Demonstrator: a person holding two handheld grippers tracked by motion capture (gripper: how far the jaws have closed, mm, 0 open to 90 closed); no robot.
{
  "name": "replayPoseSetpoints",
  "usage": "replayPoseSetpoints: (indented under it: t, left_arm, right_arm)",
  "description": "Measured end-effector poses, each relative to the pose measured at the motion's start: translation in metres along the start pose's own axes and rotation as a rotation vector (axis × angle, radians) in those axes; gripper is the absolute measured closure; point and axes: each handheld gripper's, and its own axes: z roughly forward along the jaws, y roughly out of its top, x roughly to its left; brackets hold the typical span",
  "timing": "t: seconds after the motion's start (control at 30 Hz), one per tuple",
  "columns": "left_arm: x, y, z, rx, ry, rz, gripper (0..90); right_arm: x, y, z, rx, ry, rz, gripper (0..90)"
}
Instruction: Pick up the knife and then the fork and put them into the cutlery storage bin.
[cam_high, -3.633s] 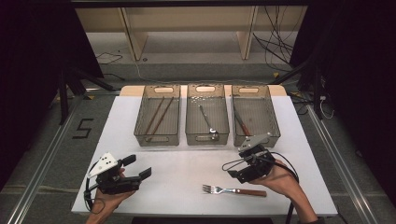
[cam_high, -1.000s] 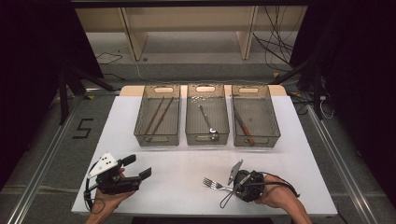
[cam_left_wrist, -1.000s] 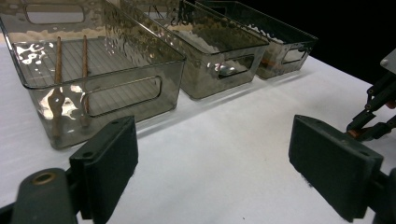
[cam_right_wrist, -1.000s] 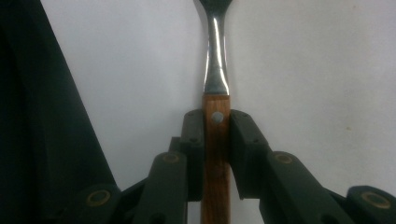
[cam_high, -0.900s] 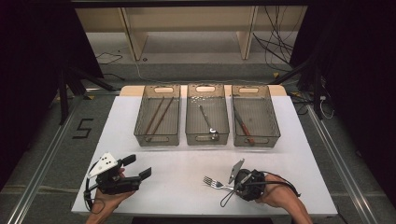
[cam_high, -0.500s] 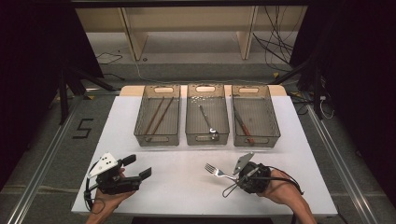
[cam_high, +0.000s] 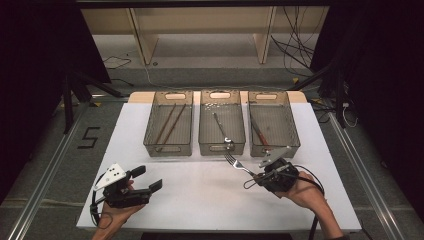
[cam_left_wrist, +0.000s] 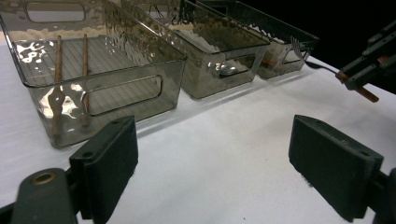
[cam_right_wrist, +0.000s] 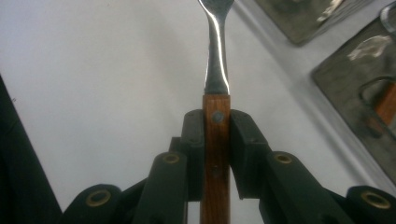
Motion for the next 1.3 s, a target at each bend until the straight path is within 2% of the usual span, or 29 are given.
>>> replayPoseSetpoints:
  t: [0.23, 0.7, 1.13, 1.3]
  left_arm:
    - [0.000, 0.000, 0.000, -0.004, 0.001, -0.004, 15.2]
    - [0.001, 0.000, 0.000, -0.004, 0.001, -0.006, 15.2]
    - [0.001, 0.000, 0.000, -0.002, 0.000, -0.005, 15.2]
    - [0.001, 0.000, 0.001, -0.002, -0.001, -0.004, 15.2]
  right_arm:
    - [-0.017, 0.003, -0.007, -0.060, -0.018, 0.067, 77.4]
    - [-0.050, 0.014, -0.020, -0.147, -0.088, 0.162, 77.4]
    - [-0.076, 0.037, -0.031, -0.156, -0.135, 0.202, 77.6]
    - [-0.088, 0.044, -0.032, -0.152, -0.146, 0.237, 77.7]
